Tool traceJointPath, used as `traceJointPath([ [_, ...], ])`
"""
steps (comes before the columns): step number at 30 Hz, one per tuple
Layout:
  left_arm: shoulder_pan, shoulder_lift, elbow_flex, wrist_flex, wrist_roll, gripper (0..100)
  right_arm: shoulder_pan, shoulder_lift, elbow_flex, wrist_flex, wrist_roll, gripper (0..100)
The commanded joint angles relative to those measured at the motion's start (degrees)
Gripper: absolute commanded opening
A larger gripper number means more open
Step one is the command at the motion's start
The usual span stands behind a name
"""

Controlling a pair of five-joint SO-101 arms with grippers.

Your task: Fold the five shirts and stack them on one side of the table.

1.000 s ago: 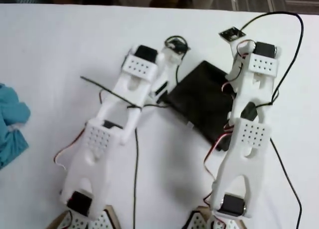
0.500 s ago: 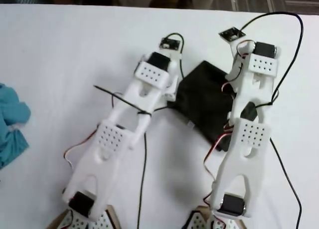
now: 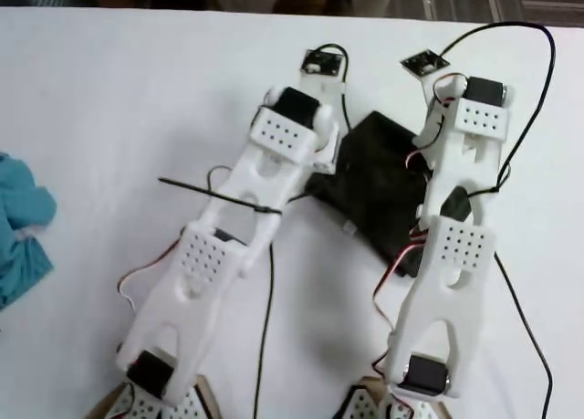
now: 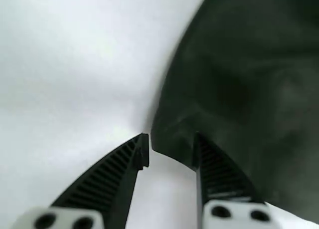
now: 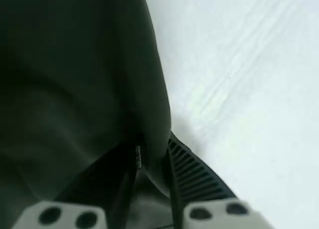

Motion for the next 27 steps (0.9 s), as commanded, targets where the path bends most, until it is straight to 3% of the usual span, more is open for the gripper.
traceJointPath([
  [1,1.93,-1.49,-1.98,0.70,0.35,17,-0.22,-4.44,-0.18,0.84,-0.18,2.1],
  [11,2.02,6.68,-2.15,0.26,1.05,17,0.66,-4.53,-0.26,0.84,-0.18,2.1],
  [20,-3.16,5.63,-2.24,1.14,0.70,17,1.71,-4.53,-0.26,0.84,4.13,2.1],
  [27,-2.90,5.45,-2.95,1.32,0.70,17,1.54,-4.53,-0.26,0.84,4.13,2.1],
])
